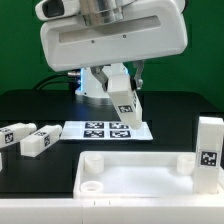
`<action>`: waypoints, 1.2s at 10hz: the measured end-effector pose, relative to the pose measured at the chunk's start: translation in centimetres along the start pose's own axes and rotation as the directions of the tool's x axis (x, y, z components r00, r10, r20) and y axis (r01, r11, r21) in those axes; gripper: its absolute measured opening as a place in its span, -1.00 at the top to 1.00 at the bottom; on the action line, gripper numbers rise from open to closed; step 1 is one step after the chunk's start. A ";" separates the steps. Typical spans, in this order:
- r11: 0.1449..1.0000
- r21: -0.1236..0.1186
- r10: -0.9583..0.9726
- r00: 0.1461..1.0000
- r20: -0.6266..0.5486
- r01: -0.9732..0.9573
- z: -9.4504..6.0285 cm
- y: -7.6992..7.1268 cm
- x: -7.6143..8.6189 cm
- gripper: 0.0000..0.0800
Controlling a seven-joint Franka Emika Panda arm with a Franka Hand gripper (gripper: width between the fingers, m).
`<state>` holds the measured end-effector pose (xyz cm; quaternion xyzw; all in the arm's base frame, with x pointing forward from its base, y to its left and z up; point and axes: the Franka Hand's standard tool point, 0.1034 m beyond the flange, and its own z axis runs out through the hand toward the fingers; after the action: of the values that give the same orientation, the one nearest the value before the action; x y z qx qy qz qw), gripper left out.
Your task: Assemble desk
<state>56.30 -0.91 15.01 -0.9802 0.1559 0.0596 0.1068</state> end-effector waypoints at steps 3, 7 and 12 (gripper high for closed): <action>0.998 -0.047 -0.059 0.963 -0.262 0.048 0.1 1.1 3.3 0.29; 0.983 -0.152 -0.171 0.822 -0.544 0.105 -1.4 2.7 6.6 0.29; 0.979 -0.179 -0.184 0.779 -0.599 0.094 -1.5 3.1 7.6 0.29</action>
Offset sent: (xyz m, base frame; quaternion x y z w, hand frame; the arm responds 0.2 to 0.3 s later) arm 0.0598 -0.0275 0.0014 0.0463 0.2270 -0.0857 0.9690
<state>62.67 -6.36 14.77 -0.9602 0.1049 -0.2584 -0.0138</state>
